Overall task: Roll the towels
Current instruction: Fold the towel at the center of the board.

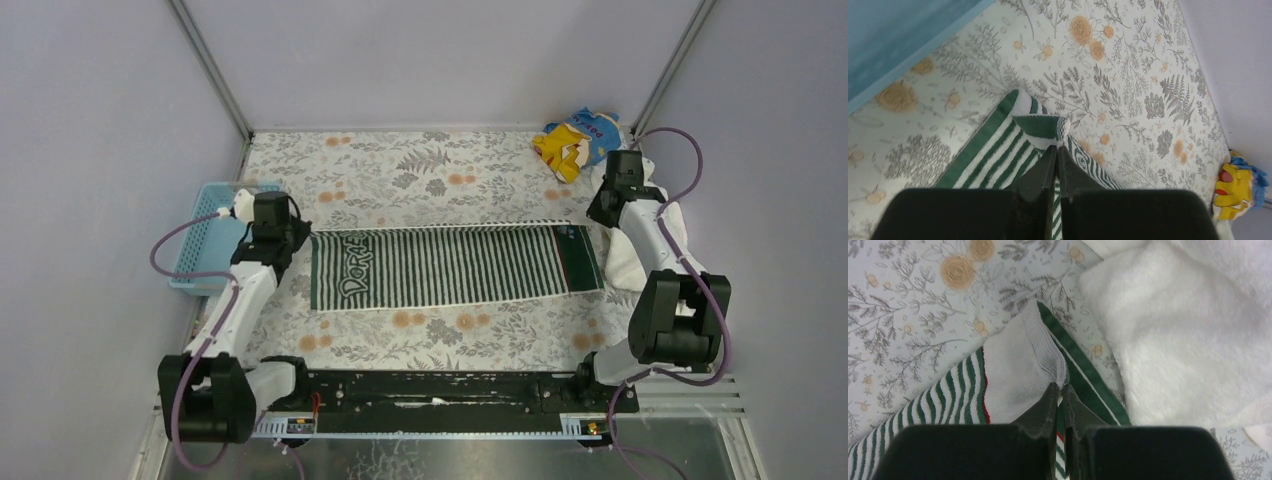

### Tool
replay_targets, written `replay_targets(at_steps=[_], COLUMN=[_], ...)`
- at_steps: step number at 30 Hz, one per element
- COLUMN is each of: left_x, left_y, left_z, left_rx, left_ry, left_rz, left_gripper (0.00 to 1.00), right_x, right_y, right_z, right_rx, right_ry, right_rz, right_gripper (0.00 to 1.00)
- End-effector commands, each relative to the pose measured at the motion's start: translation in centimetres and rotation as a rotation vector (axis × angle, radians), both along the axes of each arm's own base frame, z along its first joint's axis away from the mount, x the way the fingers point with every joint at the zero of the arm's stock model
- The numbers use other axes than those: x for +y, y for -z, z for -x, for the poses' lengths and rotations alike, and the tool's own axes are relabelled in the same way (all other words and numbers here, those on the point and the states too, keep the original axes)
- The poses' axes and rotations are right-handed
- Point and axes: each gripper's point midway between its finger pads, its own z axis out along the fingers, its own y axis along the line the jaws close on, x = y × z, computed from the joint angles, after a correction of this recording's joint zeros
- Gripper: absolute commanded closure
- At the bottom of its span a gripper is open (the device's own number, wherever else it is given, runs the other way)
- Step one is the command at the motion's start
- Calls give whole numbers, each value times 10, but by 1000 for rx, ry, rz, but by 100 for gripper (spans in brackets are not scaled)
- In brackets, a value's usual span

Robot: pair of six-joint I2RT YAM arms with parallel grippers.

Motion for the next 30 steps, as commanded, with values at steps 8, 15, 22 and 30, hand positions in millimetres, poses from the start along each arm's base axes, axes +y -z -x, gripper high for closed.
replay_targets(at_steps=[8,15,22,30], left_x=[4,1,2,-2], left_y=[26,33,45,74], left_z=[74,96,117,136], left_rx=[18,37,64,109], left_ry=[-156,-177,-202,-227], left_rz=[129,165,174,210], left_gripper=[100,100,100,100], right_x=[-17,-27,-25,-21], right_y=[-2,-2,17,51], right_z=[44,74,102,118], right_rx=[-74,-98,-85,-12], right_ry=[165,256,321,349], right_rz=[41,81,54,36], right_gripper=[92,93,92,91])
